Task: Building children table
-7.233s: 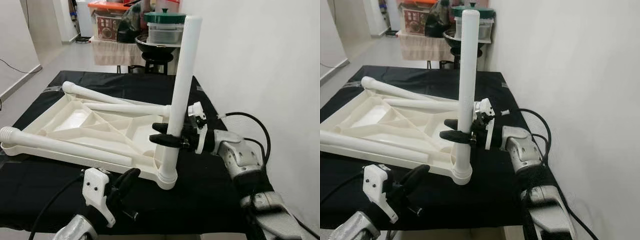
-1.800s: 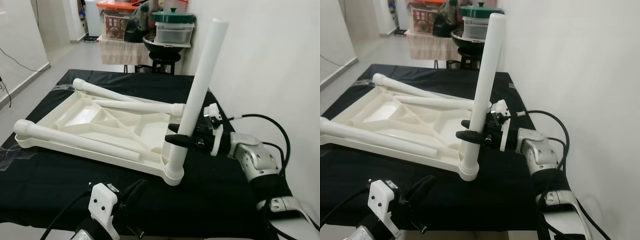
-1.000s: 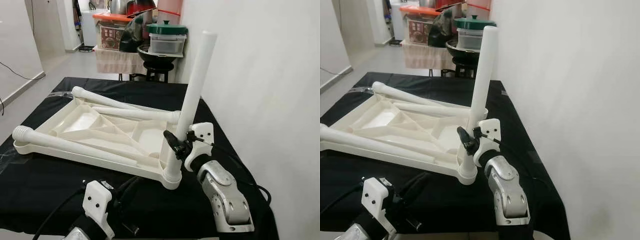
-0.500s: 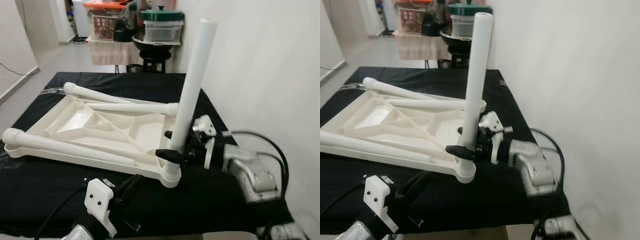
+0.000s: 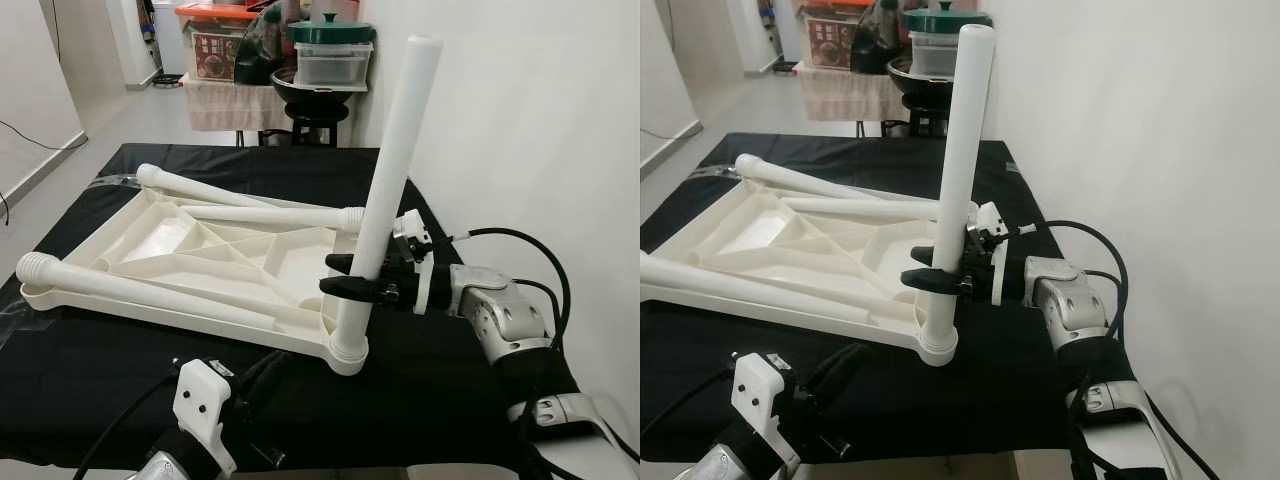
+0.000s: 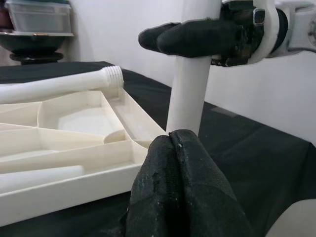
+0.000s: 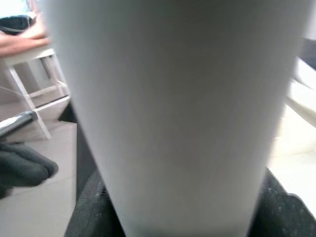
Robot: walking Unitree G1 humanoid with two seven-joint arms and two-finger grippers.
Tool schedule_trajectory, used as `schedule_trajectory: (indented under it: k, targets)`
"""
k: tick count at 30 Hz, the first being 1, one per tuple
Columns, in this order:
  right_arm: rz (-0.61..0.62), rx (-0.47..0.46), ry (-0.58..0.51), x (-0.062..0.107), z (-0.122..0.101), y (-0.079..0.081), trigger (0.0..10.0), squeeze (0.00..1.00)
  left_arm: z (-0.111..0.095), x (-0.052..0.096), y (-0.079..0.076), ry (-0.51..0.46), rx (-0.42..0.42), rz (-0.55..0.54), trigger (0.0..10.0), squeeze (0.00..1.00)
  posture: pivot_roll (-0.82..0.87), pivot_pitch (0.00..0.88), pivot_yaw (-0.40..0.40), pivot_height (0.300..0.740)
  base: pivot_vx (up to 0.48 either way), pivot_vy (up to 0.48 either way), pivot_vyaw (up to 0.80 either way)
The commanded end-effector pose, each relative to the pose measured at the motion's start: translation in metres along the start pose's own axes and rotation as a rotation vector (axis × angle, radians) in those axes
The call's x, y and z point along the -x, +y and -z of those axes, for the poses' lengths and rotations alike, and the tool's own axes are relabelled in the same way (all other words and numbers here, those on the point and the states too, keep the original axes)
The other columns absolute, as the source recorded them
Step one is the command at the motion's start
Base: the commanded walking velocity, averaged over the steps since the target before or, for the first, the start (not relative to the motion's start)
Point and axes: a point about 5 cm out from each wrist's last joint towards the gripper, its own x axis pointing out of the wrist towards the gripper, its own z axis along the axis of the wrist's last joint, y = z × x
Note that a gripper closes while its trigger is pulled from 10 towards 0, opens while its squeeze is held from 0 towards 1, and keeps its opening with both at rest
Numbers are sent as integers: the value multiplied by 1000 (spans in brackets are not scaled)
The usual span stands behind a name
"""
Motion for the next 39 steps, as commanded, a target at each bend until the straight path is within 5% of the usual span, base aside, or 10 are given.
schedule_trajectory:
  k: [1, 10, 17, 18, 19, 20, 21, 28, 29, 39]
  targets:
    - [47, -30, 9, -1, 9, 5, 0, 0, 2, 1, -1, 18, 0, -6, 10000, 0, 20, 0, -101, 740, 0, 0, 0]
    - [825, -282, -26, -39, 55, 51, 0, 0, 2, 5, 2, 22, -2, -9, 10000, 0, -1, 0, -79, 740, 0, 0, 0]
    - [824, -283, 4, -37, 58, 44, 0, 0, 2, 5, 2, 23, 6, 1, 10000, 0, 16, 0, -95, 740, 0, 0, 0]
    - [792, -283, -1, -41, 55, 44, 10000, 0, 2, 5, 2, 24, 0, -8, 10000, 0, 24, 0, -97, 740, 0, 0, 0]
    - [792, -283, -1, -41, 55, 44, 10000, 0, 2, 5, 2, 24, 0, -8, 10000, 0, 24, 0, -97, 740, 0, 0, 0]
    - [734, -275, -17, -44, 51, 44, 10000, 875, 2, 5, 2, 24, -2, -11, 10000, 0, 27, 0, -100, 740, 0, 0, 0]
    - [681, -275, -37, -46, 47, 43, 10000, 1000, 2, 5, 1, 23, -3, -13, 10000, 0, 27, 0, -100, 740, 0, 0, 0]
    - [433, -218, -119, -47, 21, 34, 10000, 1000, 3, 4, 1, 22, 1, -9, 10000, 0, 29, 0, -94, 740, 0, 0, 0]
    - [377, -207, -119, -45, 18, 31, 10000, 16, 3, 3, 1, 21, 1, -9, 10000, 0, 30, 0, -95, 740, 0, 0, 0]
    - [209, -120, -84, -39, 12, 25, 10000, 0, 3, 3, 1, 19, 0, -10, 10000, 0, 36, 0, -95, 740, 0, 0, 0]
